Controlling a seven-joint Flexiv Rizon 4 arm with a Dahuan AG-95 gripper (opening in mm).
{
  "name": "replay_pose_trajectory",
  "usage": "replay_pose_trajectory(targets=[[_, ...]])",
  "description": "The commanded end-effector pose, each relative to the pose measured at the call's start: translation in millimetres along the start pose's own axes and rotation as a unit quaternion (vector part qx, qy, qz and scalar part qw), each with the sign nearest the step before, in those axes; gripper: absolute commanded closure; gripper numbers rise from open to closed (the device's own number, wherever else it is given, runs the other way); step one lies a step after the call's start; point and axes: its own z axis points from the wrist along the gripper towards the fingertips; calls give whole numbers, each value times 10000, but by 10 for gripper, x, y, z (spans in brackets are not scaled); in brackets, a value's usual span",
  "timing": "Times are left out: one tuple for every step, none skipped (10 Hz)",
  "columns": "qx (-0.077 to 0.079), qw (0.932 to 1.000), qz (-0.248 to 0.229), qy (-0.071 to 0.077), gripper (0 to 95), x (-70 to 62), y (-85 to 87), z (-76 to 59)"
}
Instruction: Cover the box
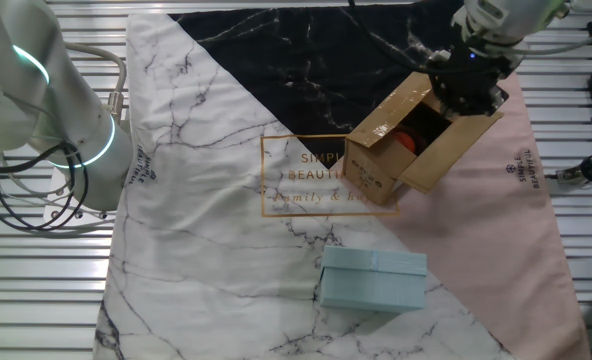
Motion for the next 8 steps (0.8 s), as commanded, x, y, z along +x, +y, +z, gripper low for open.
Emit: replay_pose_trajectory(targets=[[12,10000,-49,-2,950,0,-2,3],[42,10000,-89,12,950,0,-2,3],[91,9999,-35,56,950,0,-2,3],[49,9998,180,91,950,0,-2,3],[44,9993,364,121,950,0,-2,3],[41,9985,535,141,950,0,-2,3],[73,9978,644,164,950,0,-2,3],[188,9974,645,266,950,0,-2,3]])
